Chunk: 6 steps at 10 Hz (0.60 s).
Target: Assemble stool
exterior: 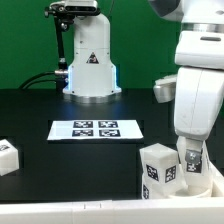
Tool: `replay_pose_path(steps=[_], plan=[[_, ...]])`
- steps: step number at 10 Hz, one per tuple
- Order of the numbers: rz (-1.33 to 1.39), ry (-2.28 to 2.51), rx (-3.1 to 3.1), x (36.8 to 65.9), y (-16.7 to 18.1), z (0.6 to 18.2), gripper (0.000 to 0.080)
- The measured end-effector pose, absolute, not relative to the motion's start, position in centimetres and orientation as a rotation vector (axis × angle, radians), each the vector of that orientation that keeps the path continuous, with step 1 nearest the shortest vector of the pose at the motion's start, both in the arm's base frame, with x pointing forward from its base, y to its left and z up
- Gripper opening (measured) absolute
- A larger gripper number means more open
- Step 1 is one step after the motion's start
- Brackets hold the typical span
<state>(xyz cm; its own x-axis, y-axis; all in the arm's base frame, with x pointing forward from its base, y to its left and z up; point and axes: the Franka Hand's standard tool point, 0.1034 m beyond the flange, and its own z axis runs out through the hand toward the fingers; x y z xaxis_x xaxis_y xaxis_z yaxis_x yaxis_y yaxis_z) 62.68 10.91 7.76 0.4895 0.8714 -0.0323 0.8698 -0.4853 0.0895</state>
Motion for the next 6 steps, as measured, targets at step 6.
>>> replay_pose_path(steps=[6], plan=[[0.060,0.949,2.905,63.07,10.56,8.09,0.0337]])
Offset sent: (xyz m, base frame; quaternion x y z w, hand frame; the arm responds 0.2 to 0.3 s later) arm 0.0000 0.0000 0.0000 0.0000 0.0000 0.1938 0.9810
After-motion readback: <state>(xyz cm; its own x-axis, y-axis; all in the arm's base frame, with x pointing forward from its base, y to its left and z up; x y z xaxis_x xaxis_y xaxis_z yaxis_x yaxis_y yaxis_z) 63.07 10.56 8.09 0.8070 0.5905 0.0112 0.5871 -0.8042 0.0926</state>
